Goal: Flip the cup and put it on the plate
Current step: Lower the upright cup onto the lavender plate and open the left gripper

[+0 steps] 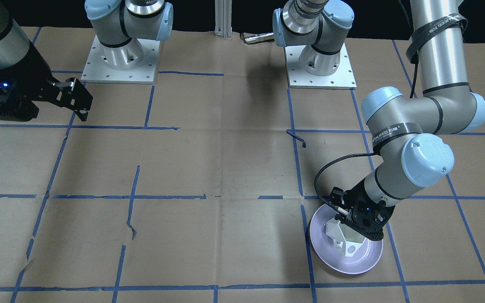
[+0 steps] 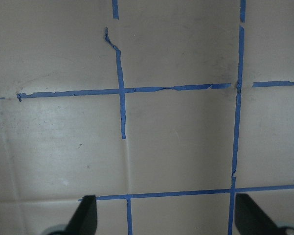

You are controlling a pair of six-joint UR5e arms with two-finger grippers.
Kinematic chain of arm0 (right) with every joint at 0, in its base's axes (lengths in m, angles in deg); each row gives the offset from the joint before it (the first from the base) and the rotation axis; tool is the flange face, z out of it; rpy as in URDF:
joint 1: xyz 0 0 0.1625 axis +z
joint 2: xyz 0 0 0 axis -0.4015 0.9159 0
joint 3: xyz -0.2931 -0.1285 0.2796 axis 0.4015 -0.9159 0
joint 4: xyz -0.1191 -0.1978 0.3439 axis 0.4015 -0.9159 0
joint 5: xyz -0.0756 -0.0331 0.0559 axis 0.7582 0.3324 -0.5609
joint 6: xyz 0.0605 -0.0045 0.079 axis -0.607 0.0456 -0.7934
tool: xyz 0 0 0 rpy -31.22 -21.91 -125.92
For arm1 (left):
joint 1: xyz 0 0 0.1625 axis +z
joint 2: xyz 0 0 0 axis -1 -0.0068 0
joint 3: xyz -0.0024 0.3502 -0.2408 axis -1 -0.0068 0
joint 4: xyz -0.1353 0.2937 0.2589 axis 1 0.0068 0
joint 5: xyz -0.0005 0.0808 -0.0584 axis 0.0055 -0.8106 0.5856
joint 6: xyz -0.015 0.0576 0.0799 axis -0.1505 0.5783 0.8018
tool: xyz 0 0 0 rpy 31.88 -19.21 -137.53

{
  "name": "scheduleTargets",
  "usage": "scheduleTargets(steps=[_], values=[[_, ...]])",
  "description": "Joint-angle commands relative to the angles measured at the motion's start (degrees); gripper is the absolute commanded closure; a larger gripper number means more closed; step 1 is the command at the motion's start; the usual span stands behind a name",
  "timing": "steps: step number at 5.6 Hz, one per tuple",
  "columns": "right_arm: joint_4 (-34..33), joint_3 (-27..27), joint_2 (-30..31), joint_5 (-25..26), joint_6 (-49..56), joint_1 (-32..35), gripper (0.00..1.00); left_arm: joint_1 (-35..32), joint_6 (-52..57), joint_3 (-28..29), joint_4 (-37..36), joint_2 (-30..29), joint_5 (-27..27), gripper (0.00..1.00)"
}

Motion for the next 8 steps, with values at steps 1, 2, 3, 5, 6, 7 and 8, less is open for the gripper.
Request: scheduleTargets(steps=[1,2,3,5,6,7,8], values=[[0.0,0.0,0.0,0.0,0.0,0.0,0.00,0.1,-1.3,-0.2,0.3,0.2,-3.1,0.02],[0.0,0.0,0.0,0.0,0.0,0.0,0.00,0.1,-2.4,0.4,0.9,1.1,-3.9,0.01],[0.0,0.0,0.0,0.0,0.0,0.0,0.00,-0.1,-5.6,1.7,5.1,3.1,-3.7,0.01],[0.0,0.0,0.0,0.0,0.0,0.0,0.00,-0.8,-12.8,5.0,16.6,8.5,-3.9,0.01],[0.0,0.0,0.0,0.0,0.0,0.0,0.00,-2.6,-17.0,8.4,24.1,11.9,-3.9,0.01],[0.0,0.0,0.0,0.0,0.0,0.0,0.00,-4.1,-21.6,13.4,32.3,13.5,-4.0,0.01],[0.0,0.0,0.0,0.0,0.0,0.0,0.00,-6.5,-30.3,15.8,35.1,13.7,-4.6,0.01]])
